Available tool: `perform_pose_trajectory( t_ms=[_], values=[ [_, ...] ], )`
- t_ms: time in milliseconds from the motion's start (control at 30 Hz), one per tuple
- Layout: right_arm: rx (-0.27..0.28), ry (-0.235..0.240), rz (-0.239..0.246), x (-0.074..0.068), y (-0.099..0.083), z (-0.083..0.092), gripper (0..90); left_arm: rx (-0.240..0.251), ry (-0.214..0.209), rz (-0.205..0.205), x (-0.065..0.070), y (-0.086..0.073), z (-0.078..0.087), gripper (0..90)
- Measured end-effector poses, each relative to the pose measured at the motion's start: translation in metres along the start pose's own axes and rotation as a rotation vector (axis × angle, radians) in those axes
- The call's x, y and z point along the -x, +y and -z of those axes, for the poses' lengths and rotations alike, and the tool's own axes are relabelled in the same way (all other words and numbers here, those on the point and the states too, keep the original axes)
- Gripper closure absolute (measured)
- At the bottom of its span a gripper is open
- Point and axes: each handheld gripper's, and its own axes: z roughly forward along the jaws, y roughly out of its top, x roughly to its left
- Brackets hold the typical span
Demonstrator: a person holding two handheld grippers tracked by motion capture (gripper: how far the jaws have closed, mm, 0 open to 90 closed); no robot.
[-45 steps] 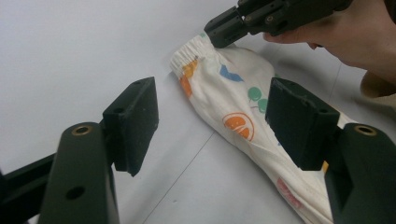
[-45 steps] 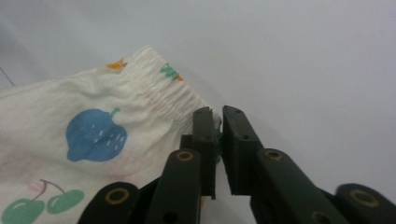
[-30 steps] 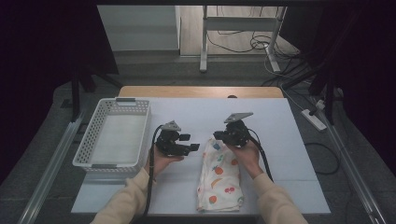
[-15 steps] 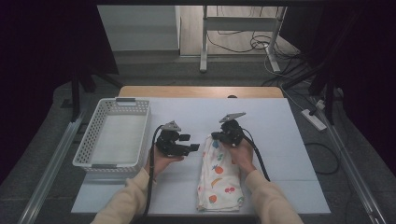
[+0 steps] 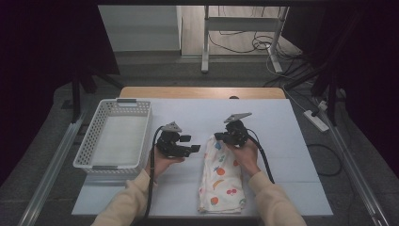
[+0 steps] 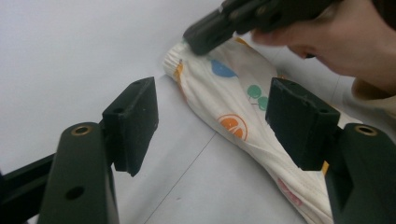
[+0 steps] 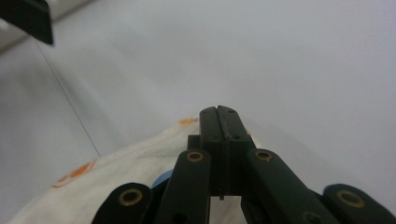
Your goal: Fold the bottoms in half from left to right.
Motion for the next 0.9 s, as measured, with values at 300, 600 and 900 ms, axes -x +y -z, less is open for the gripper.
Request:
perform_pose_trajectory(
  t_ms=[300, 600, 900],
  values=[
    [0.071, -0.014, -0.017, 0.002, -0.004, 0.035, 71.0, -0.002, 0.0, 0.005, -0.001, 0.0, -0.001, 33.7],
    [0.095, 0.041, -0.046, 0.007, -0.013, 0.053, 53.6, -0.002, -0.001, 0.008, -0.001, 0.0, -0.001, 33.1],
    [0.081, 0.051, 0.004, -0.012, -0.028, 0.07, 50.6, 0.005, -0.002, 0.006, -0.001, 0.001, 0.0, 33.1]
  ],
)
